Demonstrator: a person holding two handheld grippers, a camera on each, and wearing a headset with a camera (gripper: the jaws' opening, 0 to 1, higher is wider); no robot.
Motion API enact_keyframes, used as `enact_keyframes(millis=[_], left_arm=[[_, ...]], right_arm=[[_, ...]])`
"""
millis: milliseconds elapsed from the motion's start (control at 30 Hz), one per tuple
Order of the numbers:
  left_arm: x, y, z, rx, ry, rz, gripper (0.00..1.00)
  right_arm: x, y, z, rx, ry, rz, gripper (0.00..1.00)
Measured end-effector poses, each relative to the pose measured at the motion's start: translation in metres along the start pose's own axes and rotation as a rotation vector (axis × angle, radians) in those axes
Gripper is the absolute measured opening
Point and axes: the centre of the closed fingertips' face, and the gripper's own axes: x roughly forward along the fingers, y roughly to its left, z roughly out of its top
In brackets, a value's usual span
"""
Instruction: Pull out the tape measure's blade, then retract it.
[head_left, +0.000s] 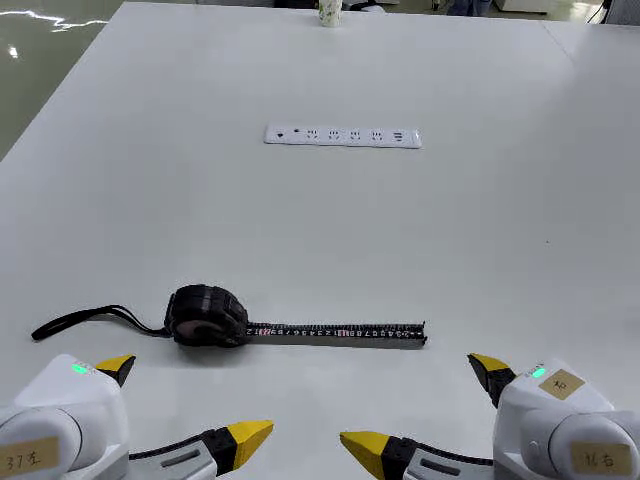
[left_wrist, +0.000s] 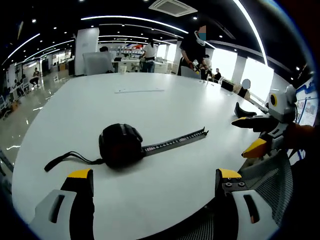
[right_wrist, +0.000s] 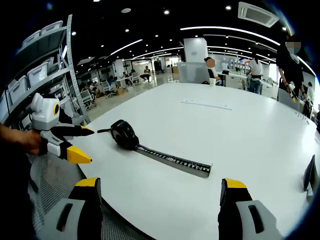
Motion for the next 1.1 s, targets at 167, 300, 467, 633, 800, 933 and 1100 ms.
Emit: enact_keyframes(millis=[167, 300, 467, 633, 800, 933, 1100], left_arm=[[0.0, 0.001, -0.001, -0.002, 0.004, 0.002, 0.99], [0.001, 0.001, -0.001, -0.002, 0.005, 0.004, 0.99], [0.001, 0.002, 0.001, -0.002, 0.001, 0.004, 0.99], [0.003, 0.004, 0.003, -0.009, -0.004, 0.008, 0.99], [0.006, 0.006, 0.005, -0.007, -0.002, 0.012, 0.99], [0.009, 0.008, 0.007, -0.009, 0.0, 0.018, 0.99], [0.013, 0.008, 0.011, -0.014, 0.0, 0.018, 0.99]], right_arm=[[0.001, 0.001, 0.0, -0.001, 0.002, 0.001, 0.99], [0.001, 0.002, 0.0, -0.003, 0.0, 0.013, 0.99], [0.001, 0.003, -0.002, -0.009, 0.006, 0.025, 0.99], [0.002, 0.003, -0.003, -0.013, 0.012, 0.041, 0.99], [0.003, 0.0, -0.004, -0.024, 0.013, 0.055, 0.99], [0.004, -0.001, -0.004, -0.025, 0.015, 0.071, 0.99], [0.005, -0.003, -0.005, -0.038, 0.025, 0.092, 0.98]])
